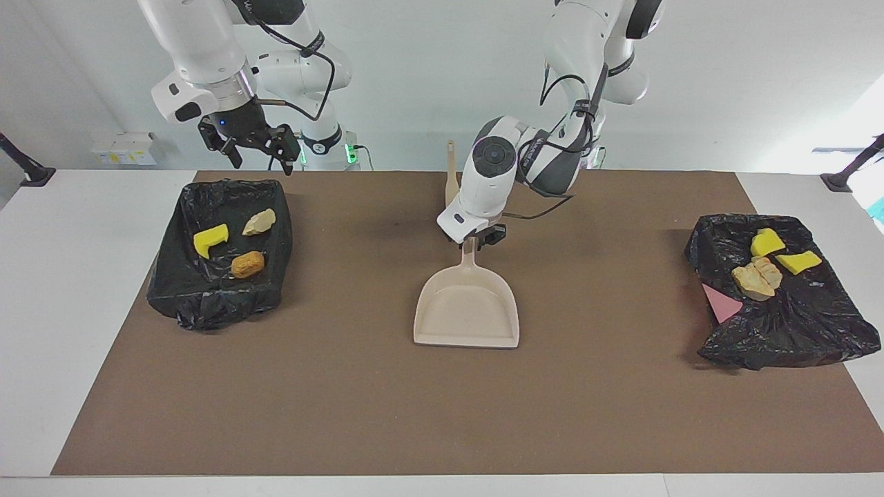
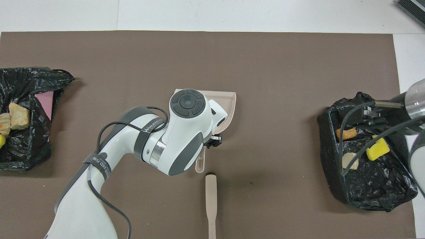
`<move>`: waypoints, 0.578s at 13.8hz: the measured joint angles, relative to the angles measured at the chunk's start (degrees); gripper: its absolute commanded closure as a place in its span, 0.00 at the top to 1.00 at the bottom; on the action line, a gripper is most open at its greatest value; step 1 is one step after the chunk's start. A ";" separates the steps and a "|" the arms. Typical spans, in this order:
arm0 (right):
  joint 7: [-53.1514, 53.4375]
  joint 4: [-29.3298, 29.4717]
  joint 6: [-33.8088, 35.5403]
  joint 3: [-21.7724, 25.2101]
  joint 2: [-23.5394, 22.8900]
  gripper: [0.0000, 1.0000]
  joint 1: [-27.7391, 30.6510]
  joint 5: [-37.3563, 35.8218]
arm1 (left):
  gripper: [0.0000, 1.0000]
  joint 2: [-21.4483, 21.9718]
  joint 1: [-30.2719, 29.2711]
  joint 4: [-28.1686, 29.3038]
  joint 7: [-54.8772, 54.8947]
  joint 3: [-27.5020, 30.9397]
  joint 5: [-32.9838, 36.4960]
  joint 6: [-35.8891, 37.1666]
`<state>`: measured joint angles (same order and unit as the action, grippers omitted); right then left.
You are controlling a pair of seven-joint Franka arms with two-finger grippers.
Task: Sweep and dump trash in bin
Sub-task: 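Set the dustpan on the table center with the left gripper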
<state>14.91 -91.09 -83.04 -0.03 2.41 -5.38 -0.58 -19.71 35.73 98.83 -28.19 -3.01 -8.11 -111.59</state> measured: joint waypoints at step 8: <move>0.00 -0.27 0.00 0.00 0.06 1.00 0.00 0.00 | 1.00 1.98 -6.62 -2.41 0.63 4.00 2.80 -0.22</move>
<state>14.91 -91.36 -83.04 -0.03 2.47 -5.37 -0.58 -17.72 29.11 96.42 -27.57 0.99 -5.31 -111.81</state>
